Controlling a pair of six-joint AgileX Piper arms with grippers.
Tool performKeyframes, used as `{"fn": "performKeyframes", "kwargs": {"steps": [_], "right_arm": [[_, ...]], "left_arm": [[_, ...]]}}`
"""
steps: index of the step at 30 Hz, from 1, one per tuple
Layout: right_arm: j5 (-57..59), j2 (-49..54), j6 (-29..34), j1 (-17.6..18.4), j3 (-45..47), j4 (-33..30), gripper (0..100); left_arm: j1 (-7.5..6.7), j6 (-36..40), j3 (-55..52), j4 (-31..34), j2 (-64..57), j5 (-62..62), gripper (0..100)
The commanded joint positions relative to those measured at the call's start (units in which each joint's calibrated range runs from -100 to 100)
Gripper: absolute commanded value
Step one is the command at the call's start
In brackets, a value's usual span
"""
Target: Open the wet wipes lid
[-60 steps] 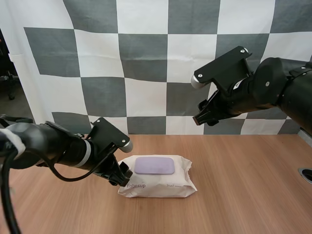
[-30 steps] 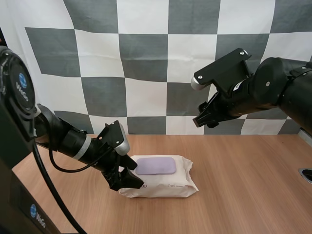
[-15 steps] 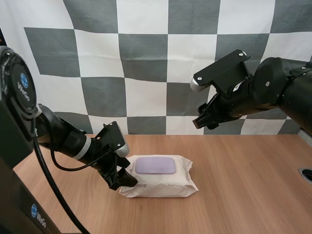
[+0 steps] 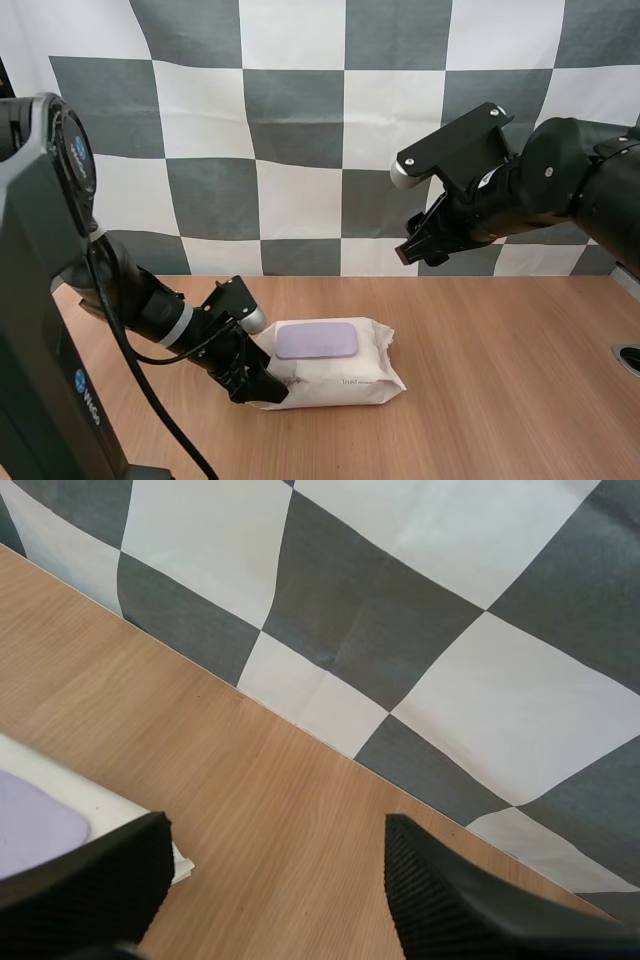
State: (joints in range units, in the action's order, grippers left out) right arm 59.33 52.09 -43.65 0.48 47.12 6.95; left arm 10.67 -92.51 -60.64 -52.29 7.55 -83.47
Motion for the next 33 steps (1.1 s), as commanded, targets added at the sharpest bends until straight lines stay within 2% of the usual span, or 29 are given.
{"fn": "performKeyframes", "kwargs": {"steps": [1, 4, 5, 10, 12, 15, 19, 23, 33], "right_arm": [[0.21, 0.01, 0.03, -0.01, 0.01, 0.35, 100], [1.97, 0.01, -1.35, -0.01, 0.01, 2.32, 100], [3.11, 0.01, -2.91, -0.01, 0.01, 3.61, 100], [10.17, -0.1, -13.73, -0.01, 0.01, 12.46, 100], [14.78, -0.1, -20.41, -0.01, 0.14, 17.29, 100], [23.42, -1.44, -26.68, -0.01, 0.14, 22.61, 100], [28.67, -4.91, -31.14, 0.36, 0.46, 24.21, 100], [29.28, -8.32, -32.83, 2.01, 0.46, 23.81, 100], [27.27, -12.8, -30.04, 11.48, 0.69, 15.14, 100]], "left_arm": [[-0.02, -0.77, 0.29, -0.2, 0.35, -3.34, 85], [-0.02, -0.77, 0.63, -1.38, 0.35, -5.24, 59], [-0.02, -0.77, 0.63, -1.67, 0.35, -5.7, 51], [-0.02, -0.77, 0.63, -1.93, 0.35, -5.91, 0], [-0.02, -0.77, 0.63, -1.93, 0.35, -6.66, 0], [-0.02, -0.77, 0.63, -1.93, 0.35, -9.49, 0], [-0.02, -0.77, 0.63, -1.93, 0.35, -12.34, 0], [-0.02, -0.77, 0.63, -1.93, 0.35, -12.48, 0], [-0.02, -0.77, 0.63, -1.93, 0.35, -12.48, 0]]}}
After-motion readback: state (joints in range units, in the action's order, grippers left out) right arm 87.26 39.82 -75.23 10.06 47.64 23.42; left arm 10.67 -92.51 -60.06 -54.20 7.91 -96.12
